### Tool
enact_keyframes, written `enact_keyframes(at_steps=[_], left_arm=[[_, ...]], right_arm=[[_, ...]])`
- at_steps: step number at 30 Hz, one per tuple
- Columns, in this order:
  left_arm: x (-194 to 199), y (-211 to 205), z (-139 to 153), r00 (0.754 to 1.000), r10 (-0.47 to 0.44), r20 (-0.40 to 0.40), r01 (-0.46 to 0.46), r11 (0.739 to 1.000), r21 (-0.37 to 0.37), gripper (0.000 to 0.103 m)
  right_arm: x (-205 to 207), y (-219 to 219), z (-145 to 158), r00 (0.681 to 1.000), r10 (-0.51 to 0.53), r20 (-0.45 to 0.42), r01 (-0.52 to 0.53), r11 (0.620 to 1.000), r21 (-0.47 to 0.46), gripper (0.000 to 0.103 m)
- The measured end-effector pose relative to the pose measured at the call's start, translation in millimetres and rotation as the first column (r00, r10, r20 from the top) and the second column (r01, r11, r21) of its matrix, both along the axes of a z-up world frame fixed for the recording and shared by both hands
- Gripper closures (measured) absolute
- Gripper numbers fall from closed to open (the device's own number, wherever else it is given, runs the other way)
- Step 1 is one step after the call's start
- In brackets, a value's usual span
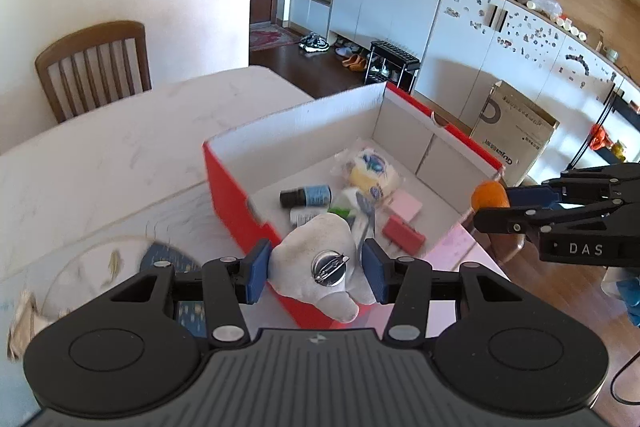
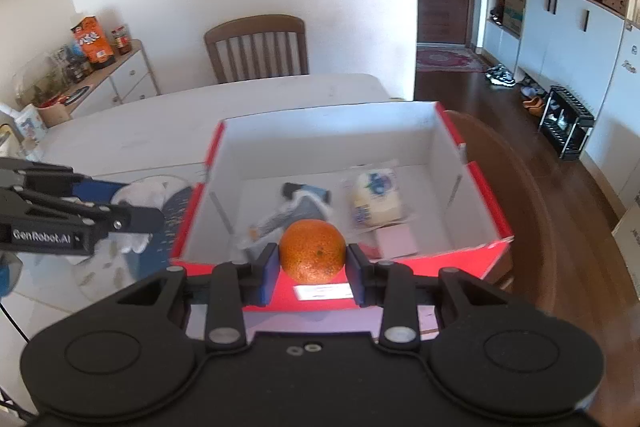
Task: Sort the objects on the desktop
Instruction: 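Carry the white plush and the orange with both tools into the red box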
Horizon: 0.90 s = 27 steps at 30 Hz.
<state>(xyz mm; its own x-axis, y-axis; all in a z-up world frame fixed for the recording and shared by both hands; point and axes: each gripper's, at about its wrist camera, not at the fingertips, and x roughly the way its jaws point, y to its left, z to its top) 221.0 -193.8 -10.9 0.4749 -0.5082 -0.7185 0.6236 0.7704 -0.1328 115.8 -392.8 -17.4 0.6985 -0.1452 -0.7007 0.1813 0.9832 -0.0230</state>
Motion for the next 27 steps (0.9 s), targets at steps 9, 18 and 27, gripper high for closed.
enact_keyframes(at_steps=[9,18,27], left_arm=[[46.4,-52.1,-4.0,0.999,-0.029,-0.016,0.03,0.997,0.068,0.055],[88.5,-100.8,-34.2,0.997,-0.035,-0.065,0.047,0.981,0.19,0.055],[111.7,-125.8,-65.9,0.992,-0.046,-0.12,0.081,0.95,0.301,0.055]], right_arm=[[17.9,-38.2,-5.2,0.999,-0.034,-0.018,0.034,0.999,-0.028,0.068],[43.5,-67.0,-20.6,0.997,-0.035,-0.068,0.032,0.998,-0.047,0.068],[73.8,-83.5,-47.5,0.989,-0.042,-0.144,0.036,0.998,-0.043,0.068]])
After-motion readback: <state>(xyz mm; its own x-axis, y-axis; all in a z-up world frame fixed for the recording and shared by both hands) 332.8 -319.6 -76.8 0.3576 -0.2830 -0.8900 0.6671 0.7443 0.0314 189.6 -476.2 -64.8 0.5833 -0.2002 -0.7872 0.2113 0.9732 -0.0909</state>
